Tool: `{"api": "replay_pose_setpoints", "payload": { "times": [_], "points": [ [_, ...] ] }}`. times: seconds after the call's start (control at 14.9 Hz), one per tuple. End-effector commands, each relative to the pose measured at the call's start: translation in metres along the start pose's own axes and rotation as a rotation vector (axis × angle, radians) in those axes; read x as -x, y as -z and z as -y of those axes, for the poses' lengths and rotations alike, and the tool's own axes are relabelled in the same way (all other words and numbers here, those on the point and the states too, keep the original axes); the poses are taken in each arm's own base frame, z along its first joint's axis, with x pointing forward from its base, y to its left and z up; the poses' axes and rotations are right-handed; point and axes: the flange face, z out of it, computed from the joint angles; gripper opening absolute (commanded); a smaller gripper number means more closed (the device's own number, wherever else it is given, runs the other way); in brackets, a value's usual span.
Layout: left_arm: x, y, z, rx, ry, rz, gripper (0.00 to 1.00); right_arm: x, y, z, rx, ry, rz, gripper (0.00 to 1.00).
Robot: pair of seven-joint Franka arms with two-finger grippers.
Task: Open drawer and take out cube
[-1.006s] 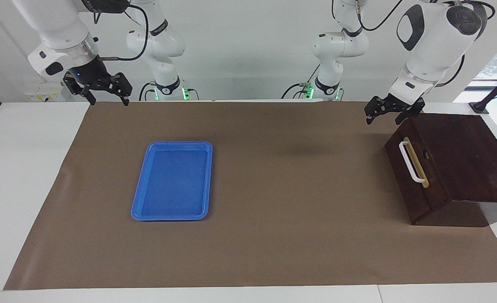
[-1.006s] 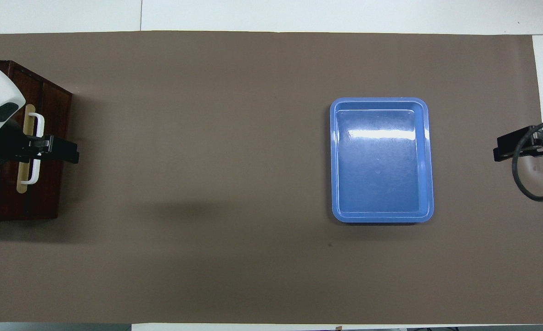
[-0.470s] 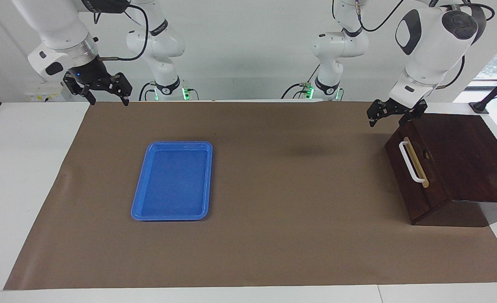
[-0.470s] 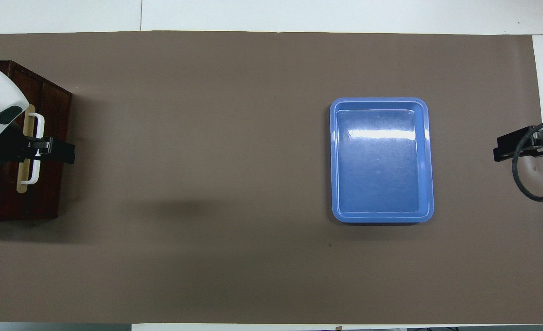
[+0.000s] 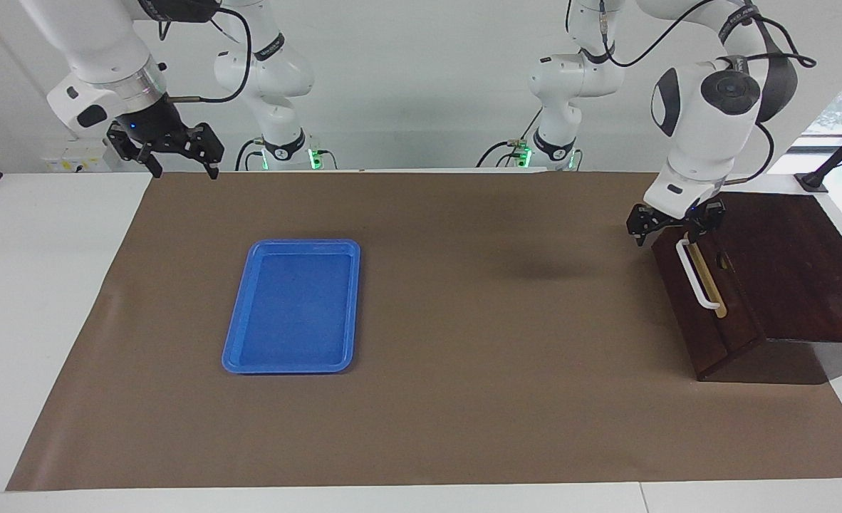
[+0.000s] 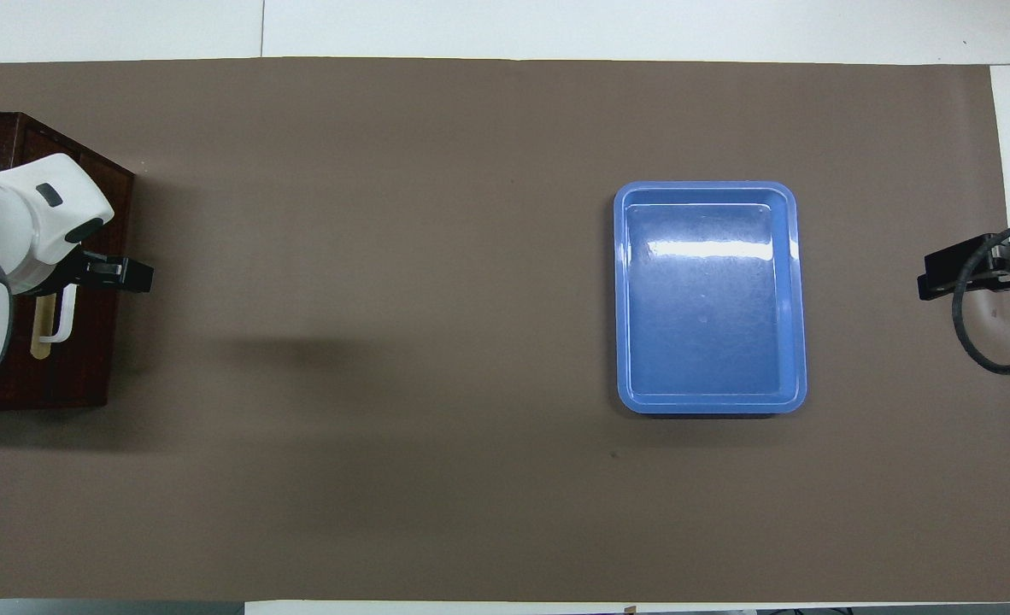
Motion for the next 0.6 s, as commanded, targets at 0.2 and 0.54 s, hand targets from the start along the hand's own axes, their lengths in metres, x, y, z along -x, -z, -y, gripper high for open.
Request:
{"api": "replay_pose_setpoints", "payload": {
  "times": [0.2, 0.54],
  "points": [
    [-0.007, -0.059, 0.016, -0.077, -0.041, -0.050, 1.00, -0.002, 0.002, -0.005, 0.021, 0.027, -0.024, 1.00],
    [-0.011, -0.069, 0.023, -0.081, -0.038, -0.071, 1.00, -0.002, 0.001, -0.005, 0.010, 0.027, -0.020, 1.00]
  ]
}}
